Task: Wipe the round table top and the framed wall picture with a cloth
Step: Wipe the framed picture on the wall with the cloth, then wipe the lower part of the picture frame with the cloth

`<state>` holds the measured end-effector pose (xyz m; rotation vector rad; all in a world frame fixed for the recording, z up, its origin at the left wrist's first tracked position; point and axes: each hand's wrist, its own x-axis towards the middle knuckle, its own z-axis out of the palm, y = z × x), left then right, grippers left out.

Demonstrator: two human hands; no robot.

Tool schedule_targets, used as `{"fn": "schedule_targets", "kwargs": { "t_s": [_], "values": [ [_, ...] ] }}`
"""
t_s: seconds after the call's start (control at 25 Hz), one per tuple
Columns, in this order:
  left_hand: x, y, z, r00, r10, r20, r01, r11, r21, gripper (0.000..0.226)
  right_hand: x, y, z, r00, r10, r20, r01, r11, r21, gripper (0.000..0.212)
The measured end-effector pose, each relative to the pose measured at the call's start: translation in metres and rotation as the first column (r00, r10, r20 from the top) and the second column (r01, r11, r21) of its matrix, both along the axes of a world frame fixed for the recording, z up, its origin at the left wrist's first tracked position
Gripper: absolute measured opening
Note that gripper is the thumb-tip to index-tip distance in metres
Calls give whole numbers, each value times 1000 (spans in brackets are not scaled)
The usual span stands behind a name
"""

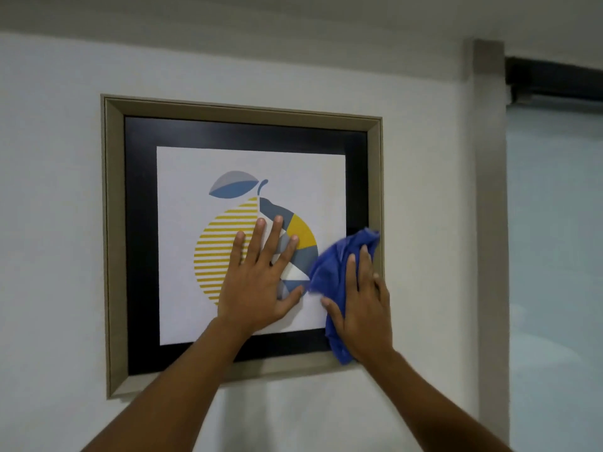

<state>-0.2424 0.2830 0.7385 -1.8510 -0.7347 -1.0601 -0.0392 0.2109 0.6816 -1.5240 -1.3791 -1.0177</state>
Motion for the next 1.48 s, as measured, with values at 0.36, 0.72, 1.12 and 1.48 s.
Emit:
{"fn": "schedule_targets", "kwargs": {
  "t_s": [0.36, 0.72, 1.12, 1.48],
  "values": [
    [58, -49, -94, 922, -259, -287, 151, 924, -350, 96, 50, -76, -84, 987, 151, 63, -134, 967, -216, 58],
    [208, -158, -372, 647, -637, -419, 200, 672, -713, 88, 143, -266, -345, 977, -125, -172, -4, 798, -603, 55],
    [266, -319, -825, 426, -839, -340, -75, 342, -937, 85, 181, -445, -748, 903, -348, -252, -88, 425, -901, 52],
    [282, -339, -875, 340, -790, -510, -264, 441, -858, 64, 183, -452, -816, 872, -396, -290, -248, 155, -956, 72]
  ]
}}
